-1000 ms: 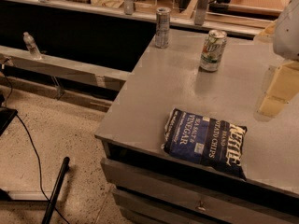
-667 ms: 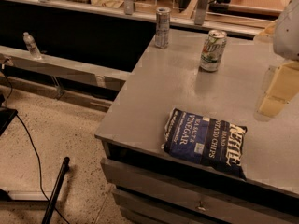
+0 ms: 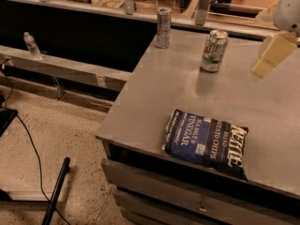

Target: Move 7up can near blue chip bag

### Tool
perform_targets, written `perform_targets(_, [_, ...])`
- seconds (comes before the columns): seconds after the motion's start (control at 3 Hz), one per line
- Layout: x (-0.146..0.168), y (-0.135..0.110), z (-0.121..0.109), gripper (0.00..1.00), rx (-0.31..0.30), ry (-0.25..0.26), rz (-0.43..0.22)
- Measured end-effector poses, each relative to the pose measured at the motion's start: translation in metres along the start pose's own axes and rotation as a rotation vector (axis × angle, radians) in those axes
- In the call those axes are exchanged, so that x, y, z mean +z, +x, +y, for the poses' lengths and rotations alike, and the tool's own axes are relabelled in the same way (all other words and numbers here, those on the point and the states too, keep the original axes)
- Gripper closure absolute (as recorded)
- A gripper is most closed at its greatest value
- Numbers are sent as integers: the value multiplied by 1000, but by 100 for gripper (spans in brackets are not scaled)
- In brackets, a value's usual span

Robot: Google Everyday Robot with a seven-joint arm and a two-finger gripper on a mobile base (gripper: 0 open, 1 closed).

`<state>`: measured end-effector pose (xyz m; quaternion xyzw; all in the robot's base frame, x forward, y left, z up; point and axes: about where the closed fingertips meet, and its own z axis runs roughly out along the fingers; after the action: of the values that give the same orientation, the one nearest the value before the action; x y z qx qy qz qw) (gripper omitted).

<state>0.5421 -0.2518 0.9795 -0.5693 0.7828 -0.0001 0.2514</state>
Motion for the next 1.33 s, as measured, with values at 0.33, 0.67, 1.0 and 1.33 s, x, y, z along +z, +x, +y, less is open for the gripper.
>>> perform_targets(0.33, [39,5,-60,0,88,-6,-118])
perform_targets(0.67, [69,4,-108,0,193,13,-282])
perform_targets(1.0, [74,-5,-126,0,196,23,-347])
perform_targets(1.33, [71,-6,-126,0,192,27,-341])
